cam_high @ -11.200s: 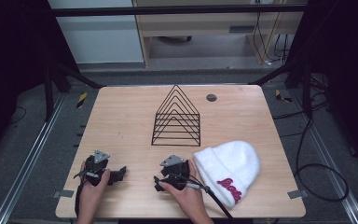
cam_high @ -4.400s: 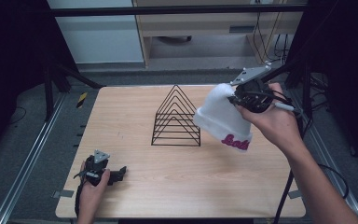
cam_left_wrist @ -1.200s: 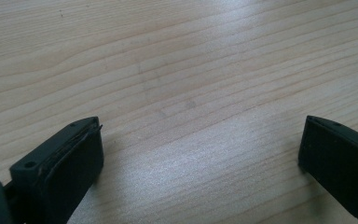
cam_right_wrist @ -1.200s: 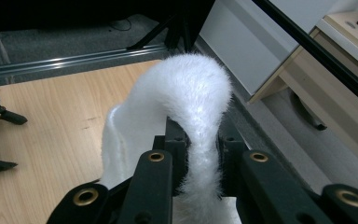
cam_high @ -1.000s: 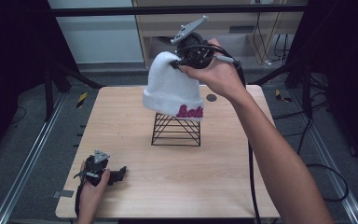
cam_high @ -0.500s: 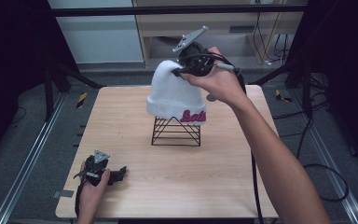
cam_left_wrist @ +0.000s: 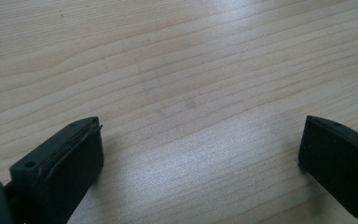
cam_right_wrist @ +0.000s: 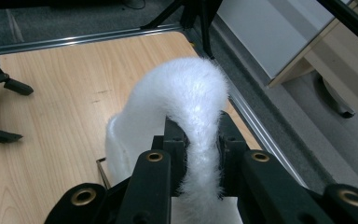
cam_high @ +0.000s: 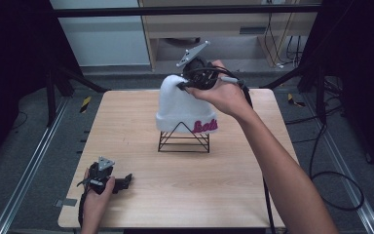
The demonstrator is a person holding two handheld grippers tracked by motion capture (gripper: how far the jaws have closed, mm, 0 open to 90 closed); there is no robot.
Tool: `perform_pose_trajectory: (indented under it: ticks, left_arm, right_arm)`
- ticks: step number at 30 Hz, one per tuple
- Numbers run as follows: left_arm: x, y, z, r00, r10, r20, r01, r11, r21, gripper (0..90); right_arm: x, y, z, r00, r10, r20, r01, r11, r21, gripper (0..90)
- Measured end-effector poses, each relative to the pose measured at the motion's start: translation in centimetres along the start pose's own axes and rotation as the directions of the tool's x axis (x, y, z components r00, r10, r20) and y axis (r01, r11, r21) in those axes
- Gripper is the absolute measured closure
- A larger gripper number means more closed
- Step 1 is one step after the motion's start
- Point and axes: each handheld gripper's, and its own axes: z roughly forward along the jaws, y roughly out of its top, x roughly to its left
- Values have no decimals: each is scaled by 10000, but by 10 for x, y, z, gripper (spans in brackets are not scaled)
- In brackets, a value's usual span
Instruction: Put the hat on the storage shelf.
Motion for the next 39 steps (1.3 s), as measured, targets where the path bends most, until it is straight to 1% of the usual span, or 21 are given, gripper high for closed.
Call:
perform_pose_trajectory:
  ticks: [2, 5, 9, 16, 20, 22, 26, 34, 35, 39]
  left_arm:
    - [0, 0, 0, 10000, 0, -3, 0, 10000, -2, 0]
    - [0, 0, 0, 10000, 4, -1, -4, 10000, -1, 0]
    - [0, 0, 0, 10000, 0, -1, 0, 10000, -2, 0]
    - [0, 0, 0, 10000, -2, -2, 2, 10000, -3, 0]
    - [0, 0, 0, 10000, -4, -2, 4, 10000, -15, 0]
    - [0, 0, 0, 10000, -4, -3, 4, 10000, -19, 0]
    - [0, 0, 0, 10000, -7, -5, 7, 10000, -21, 0]
    - [0, 0, 0, 10000, -32, -3, 32, 10000, -28, 0]
    - [0, 0, 0, 10000, -39, -2, 39, 10000, -31, 0]
    - [0, 0, 0, 10000, -40, -3, 40, 10000, -30, 0]
  right_arm:
    - [2, -4, 6, 10000, 66, -62, -66, 10000, 47, 786]
    - [2, -7, 9, 9999, 93, -98, -93, 9999, 78, 786]
    - [5, -11, 14, 9999, -24, -123, 27, 9996, 276, 787]
    - [8, -21, 23, 9997, 54, -246, -42, 9989, 473, 787]
    - [9, -25, 29, 9996, 0, -274, 17, 9980, 628, 787]
    - [10, -26, 31, 9994, 50, -331, -31, 9983, 580, 787]
    - [13, -30, 35, 9991, 102, -408, -75, 9978, 662, 787]
    - [18, -42, 46, 9981, 219, -571, -167, 9957, 908, 785]
    - [19, -43, 47, 9983, 143, -566, -88, 9954, 953, 784]
    - [22, -48, 52, 9980, 191, -610, -123, 9939, 1098, 781]
